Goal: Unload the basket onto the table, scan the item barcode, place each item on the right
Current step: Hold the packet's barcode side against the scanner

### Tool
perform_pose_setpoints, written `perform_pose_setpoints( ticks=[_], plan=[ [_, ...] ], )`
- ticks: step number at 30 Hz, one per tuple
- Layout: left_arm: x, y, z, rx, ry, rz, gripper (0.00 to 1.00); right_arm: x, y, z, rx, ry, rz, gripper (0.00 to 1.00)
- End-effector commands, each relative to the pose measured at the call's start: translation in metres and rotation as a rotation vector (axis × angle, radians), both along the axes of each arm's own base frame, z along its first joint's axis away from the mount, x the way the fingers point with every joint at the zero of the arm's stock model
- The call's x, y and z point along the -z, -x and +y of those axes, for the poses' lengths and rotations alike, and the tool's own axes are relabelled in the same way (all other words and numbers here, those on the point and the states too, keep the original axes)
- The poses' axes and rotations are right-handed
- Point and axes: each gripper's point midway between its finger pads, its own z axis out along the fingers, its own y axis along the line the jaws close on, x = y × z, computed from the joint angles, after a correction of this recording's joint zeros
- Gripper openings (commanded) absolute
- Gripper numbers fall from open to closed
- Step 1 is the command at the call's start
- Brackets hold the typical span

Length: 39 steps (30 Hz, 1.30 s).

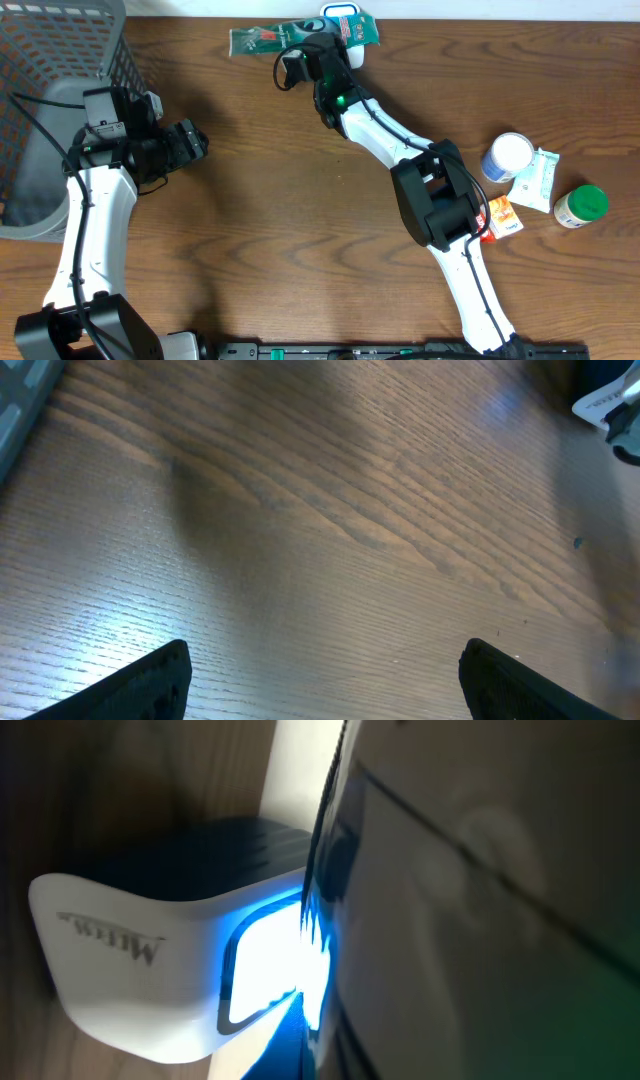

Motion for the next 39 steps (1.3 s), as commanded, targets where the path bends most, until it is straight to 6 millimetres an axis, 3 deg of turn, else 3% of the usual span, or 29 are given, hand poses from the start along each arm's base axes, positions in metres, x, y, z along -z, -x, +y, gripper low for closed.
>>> perform_pose_setpoints(
  ticks=[1,9,19,24,26,28,34,39],
  plan=[
    [-0.003,0.001,0.007,-0.019,-0.018,-0.010,0.86,0.003,-0.001,0.014,-0.005,-0.087,-0.023,0.01],
    [-0.003,0.001,0.007,-0.019,-0.018,-0.010,0.86,-0.039,-0.011,0.013,0.025,-0.144,-0.198,0.01],
    [-0.003,0.001,0.007,-0.019,-0.018,-0.010,0.86,-0.028,-0.009,0.012,0.043,-0.168,-0.155,0.01],
    [-0.003,0.001,0.007,-0.019,-0.018,-0.010,0.87,-0.029,-0.009,0.011,0.060,-0.223,-0.157,0.01],
    [-0.003,0.001,0.007,-0.019,-0.018,-0.010,0.87,-0.037,-0.008,0.010,0.095,-0.277,-0.183,0.01],
    [-0.003,0.001,0.007,-0.019,-0.018,-0.010,0.86,-0.050,-0.005,0.012,0.113,-0.368,-0.200,0.01],
    [-0.003,0.001,0.007,-0.019,-0.018,-0.010,0.86,-0.121,0.012,0.029,0.055,-0.634,-0.182,0.01],
    [-0.003,0.001,0.007,-0.019,-0.018,-0.010,0.87,-0.195,0.044,0.012,0.121,-0.871,-0.141,0.01]
  ],
)
